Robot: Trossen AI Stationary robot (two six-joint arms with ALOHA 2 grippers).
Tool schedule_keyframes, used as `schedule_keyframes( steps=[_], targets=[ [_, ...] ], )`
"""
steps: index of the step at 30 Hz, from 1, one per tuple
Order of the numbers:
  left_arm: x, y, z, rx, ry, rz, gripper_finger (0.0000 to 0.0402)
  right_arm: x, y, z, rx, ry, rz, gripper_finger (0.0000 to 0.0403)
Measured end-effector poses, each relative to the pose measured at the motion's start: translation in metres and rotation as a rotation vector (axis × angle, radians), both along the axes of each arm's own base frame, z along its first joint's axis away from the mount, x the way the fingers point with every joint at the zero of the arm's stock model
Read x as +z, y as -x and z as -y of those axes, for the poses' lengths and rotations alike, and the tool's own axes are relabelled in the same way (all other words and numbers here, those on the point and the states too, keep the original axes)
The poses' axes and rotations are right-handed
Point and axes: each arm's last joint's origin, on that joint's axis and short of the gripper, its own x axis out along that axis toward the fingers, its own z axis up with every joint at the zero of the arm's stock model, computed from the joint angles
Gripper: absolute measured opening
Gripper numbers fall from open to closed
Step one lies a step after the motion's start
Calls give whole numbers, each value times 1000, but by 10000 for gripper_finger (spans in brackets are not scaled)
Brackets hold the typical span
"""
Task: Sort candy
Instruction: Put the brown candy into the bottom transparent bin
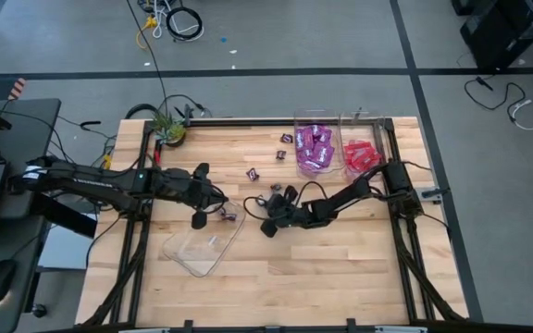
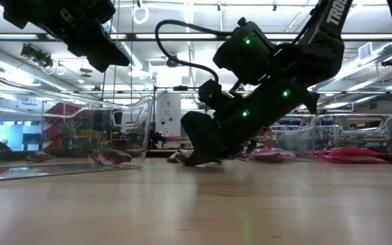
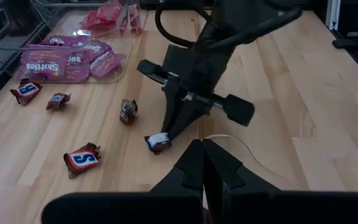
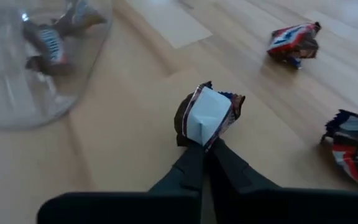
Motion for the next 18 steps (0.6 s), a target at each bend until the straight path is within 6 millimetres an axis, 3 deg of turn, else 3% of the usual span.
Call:
schedule_keyframes(
  steps=[4,9,14,18],
  targets=[
    [1,0,0,1,1,8,1,11,0,-7,78,52,-10,4],
    [-5,-6,5,-33,-25,-11,14,44,3,-20,172,121,33,2],
    [-9,-22,18,-119,-86,40,61,76,9,-31,232,163,86,1],
    [-14,-34,22,-90,-105,72,108,91,13,-39,260,202,108,1]
  ],
)
